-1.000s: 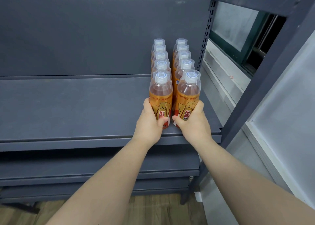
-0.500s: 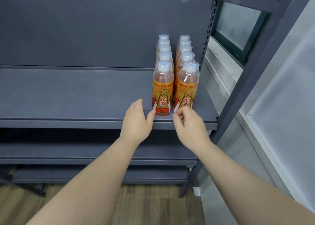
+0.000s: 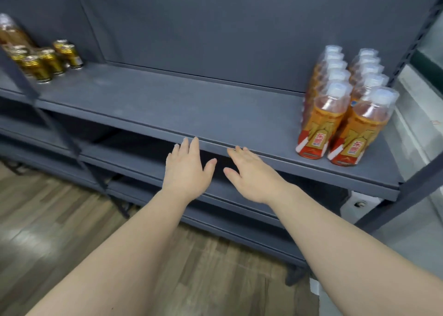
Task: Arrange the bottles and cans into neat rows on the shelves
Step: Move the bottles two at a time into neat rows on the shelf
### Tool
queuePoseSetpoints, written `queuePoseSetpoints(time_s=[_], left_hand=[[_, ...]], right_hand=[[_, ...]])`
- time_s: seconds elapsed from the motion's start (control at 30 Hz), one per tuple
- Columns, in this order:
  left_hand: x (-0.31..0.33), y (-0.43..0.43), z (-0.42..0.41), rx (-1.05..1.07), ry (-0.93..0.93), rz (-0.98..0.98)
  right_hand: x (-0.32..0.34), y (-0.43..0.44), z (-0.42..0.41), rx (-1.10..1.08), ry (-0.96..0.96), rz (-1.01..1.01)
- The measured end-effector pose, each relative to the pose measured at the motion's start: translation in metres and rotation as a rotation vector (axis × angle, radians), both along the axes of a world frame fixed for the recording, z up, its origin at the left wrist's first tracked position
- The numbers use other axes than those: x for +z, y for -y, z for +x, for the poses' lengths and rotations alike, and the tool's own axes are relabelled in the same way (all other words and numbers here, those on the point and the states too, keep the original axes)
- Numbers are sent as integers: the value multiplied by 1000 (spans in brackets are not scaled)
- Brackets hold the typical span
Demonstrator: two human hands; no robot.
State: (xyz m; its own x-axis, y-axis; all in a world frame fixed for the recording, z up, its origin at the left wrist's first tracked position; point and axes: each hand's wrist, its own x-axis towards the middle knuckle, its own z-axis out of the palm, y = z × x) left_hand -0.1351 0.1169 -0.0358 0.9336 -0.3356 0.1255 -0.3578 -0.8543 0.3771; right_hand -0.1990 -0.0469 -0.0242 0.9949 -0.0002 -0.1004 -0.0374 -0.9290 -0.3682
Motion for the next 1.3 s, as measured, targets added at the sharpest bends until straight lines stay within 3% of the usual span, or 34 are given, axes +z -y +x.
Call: queuePoseSetpoints(time_s=[0.63, 0.97, 1.3], left_hand=[[-11, -333, 63, 472, -105, 23], [-19, -431, 91, 703, -170, 10], [-4, -501, 182, 847, -123, 90]], right_hand=[[2, -320, 156, 402, -68, -94], [-9, -429, 226, 597, -70, -119], [-15, -523, 343, 777, -44, -77]])
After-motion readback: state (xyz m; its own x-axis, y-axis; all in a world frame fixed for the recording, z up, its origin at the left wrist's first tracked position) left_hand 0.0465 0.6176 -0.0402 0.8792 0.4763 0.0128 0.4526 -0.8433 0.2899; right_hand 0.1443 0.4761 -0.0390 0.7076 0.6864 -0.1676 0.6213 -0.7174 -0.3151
